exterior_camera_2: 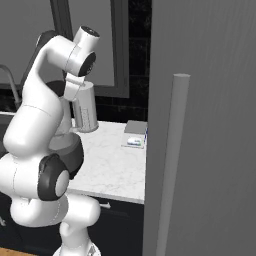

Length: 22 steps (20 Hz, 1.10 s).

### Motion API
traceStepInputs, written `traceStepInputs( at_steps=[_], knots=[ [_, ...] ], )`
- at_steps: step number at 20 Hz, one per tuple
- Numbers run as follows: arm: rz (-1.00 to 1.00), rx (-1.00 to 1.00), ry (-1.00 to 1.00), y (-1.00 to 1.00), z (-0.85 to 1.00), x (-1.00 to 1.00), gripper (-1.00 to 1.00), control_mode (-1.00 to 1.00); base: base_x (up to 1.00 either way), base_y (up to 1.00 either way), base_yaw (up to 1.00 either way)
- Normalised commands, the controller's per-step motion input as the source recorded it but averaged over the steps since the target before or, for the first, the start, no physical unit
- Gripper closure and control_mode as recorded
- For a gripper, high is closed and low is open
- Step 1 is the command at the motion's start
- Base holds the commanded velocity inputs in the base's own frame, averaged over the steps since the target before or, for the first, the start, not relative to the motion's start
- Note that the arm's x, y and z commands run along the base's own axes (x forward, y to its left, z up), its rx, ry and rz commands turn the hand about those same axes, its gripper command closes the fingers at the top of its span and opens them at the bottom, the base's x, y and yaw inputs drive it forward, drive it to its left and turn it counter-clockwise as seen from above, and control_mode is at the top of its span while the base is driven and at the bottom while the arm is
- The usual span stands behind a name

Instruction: Close the lid blender by securely placing the lid on top.

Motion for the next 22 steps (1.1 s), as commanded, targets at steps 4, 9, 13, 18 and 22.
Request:
traceStepInputs(
  at_steps=[4,9,13,18,22],
  knots=[
    [0.0,-0.05,0.11,0.0,-0.11,-0.05,1.0,-1.0,0.0,0.0,0.0],
    [0.0,-0.05,0.06,0.0,-0.25,-0.16,1.0,-1.0,0.0,0.0,0.0],
    [0.0,-0.02,0.0,0.0,-0.28,-0.55,-1.0,-1.0,0.0,0.0,0.0],
    [0.0,0.0,-0.01,0.0,-0.06,-0.23,-1.0,-1.0,0.0,0.0,0.0],
    [0.0,0.0,-0.01,0.0,0.0,0.0,-1.0,-1.0,0.0,0.0,0.0]
  ],
)
